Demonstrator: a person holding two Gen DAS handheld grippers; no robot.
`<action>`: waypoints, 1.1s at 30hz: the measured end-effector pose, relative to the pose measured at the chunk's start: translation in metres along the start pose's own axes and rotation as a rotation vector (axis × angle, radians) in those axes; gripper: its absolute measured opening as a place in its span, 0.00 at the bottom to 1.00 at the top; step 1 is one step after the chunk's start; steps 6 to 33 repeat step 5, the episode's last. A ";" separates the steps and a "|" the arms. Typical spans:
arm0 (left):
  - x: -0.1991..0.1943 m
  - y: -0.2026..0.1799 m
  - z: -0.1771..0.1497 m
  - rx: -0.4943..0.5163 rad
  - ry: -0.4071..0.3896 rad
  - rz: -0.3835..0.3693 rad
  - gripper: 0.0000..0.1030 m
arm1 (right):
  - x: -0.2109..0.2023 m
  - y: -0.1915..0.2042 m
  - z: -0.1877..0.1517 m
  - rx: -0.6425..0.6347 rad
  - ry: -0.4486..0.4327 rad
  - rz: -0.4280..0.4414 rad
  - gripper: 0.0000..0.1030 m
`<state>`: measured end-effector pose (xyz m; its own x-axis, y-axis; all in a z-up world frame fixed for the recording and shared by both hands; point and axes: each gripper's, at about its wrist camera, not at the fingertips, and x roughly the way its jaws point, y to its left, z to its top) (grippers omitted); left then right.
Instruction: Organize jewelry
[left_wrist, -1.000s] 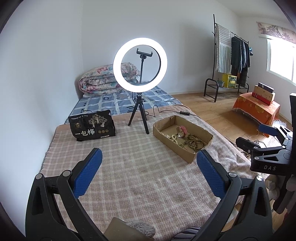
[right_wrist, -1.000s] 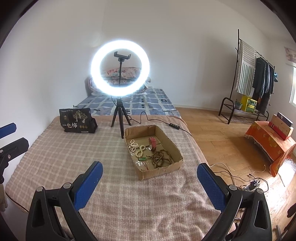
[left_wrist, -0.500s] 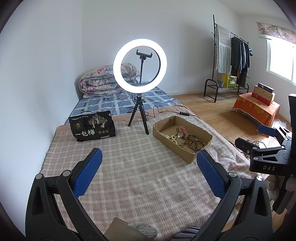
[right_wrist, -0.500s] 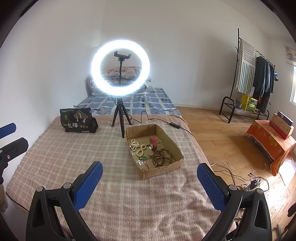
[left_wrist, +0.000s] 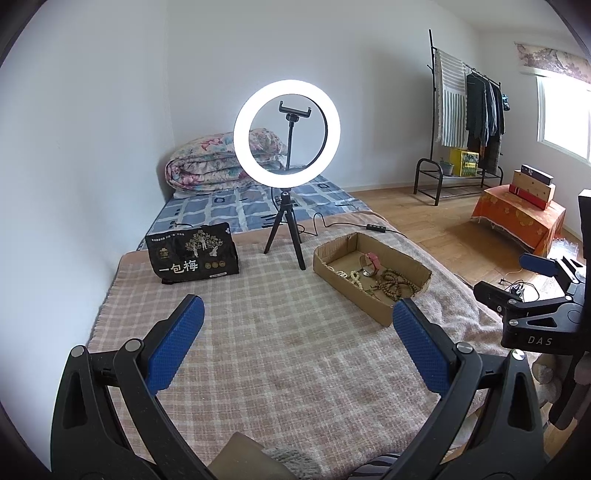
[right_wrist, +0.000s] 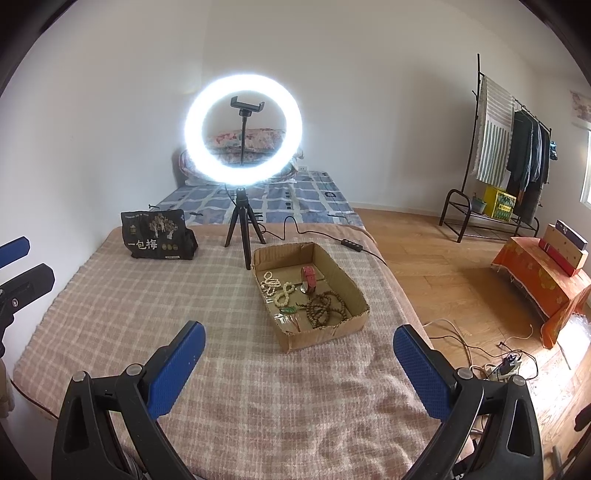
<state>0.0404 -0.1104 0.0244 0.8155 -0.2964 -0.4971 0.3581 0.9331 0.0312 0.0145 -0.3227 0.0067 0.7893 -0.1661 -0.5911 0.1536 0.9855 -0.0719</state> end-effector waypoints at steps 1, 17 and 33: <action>-0.001 0.000 -0.001 0.002 -0.004 0.003 1.00 | 0.000 0.000 0.000 0.001 0.001 0.000 1.00; -0.001 0.000 -0.001 0.001 -0.009 0.014 1.00 | 0.000 0.000 0.000 0.001 0.001 0.000 1.00; -0.001 0.000 -0.001 0.001 -0.009 0.014 1.00 | 0.000 0.000 0.000 0.001 0.001 0.000 1.00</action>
